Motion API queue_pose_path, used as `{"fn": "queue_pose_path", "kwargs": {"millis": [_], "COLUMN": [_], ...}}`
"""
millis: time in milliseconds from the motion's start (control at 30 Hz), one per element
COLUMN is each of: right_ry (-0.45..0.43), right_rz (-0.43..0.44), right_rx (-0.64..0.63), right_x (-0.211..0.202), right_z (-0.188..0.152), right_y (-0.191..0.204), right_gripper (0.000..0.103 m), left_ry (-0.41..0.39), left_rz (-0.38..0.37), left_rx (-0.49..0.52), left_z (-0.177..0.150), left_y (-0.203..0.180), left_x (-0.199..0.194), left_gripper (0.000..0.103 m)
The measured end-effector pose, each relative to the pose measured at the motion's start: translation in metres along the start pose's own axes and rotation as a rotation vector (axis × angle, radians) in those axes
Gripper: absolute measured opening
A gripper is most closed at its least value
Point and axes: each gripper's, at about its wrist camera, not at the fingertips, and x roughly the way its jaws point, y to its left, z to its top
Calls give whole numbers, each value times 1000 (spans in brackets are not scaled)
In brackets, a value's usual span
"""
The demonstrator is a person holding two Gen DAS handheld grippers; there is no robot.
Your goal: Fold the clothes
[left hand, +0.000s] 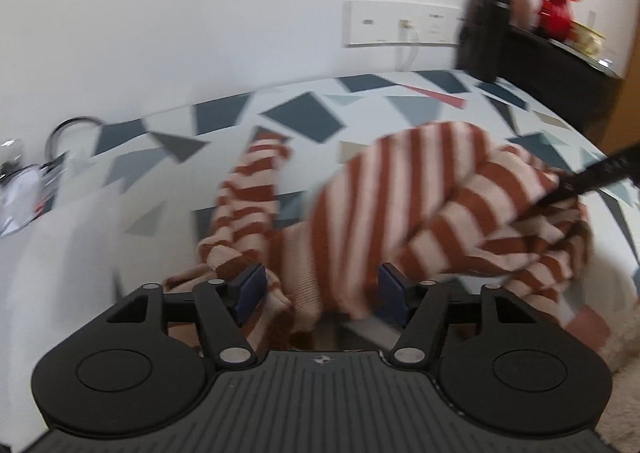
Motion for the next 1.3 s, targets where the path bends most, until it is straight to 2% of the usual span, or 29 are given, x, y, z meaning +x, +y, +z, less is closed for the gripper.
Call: {"fn": "queue_pose_path", "kwargs": {"millis": [200,300,367,400,433,467,567,633,700,733,800,933,1000,1067,1133,1200,1233,1300], "right_ry": [-7,-15,-15,-8,-2,-2,-2,-34,-51,-60,-48,-27,-22,-18,-17,-15,-14,-88], "right_rz": [25,36,32,16,-4,-15,-52,-108,-160,-185,-207,-206,-196,-203,-207,-213,-216,-241], "right_rx": [40,36,19,5,-12,-22,-28,-29,-14,-6,31,100,119,87,36,27,22,21], "right_x": [-5,-7,-8,-8,-8,-10,-17,-26,-30,-32,-29,-18,-11,-5,-2,1,3,-4], "right_z": [-2,-3,-4,-5,-6,-9,-17,-22,-27,-30,-33,-34,-32,-32,-31,-27,-25,-16], "right_y": [-5,-3,0,2,2,2,-3,-7,-13,-16,-25,-39,-42,-38,-32,-30,-30,-27], "right_gripper": [13,12,14,19,25,28,47,65,76,77,77,77,76,69,47,32,25,16], "left_ry": [8,-3,-20,-31,-29,-26,-67,-88,-129,-165,-238,-343,-368,-369,-338,-286,-255,-203], "left_rz": [-122,-162,-177,-169,-173,-178,-204,-205,-206,-212,-212,-152,-125,-94,-48,10,40,91], "left_rx": [24,117,176,185,160,131,6,-75,-169,-203,-257,-300,-332,-369,-398,-432,-452,-488], "left_z": [12,17,21,24,28,33,39,40,41,43,47,51,46,39,26,10,0,-16], "left_y": [-30,-54,-67,-70,-68,-66,-47,-33,-16,-9,5,27,39,53,67,79,86,97], "left_x": [23,36,43,47,50,53,48,38,25,17,2,-30,-41,-50,-53,-52,-50,-48], "left_gripper": [67,67,62,44,20,12,8,7,7,7,7,7,7,7,7,7,7,7]}}
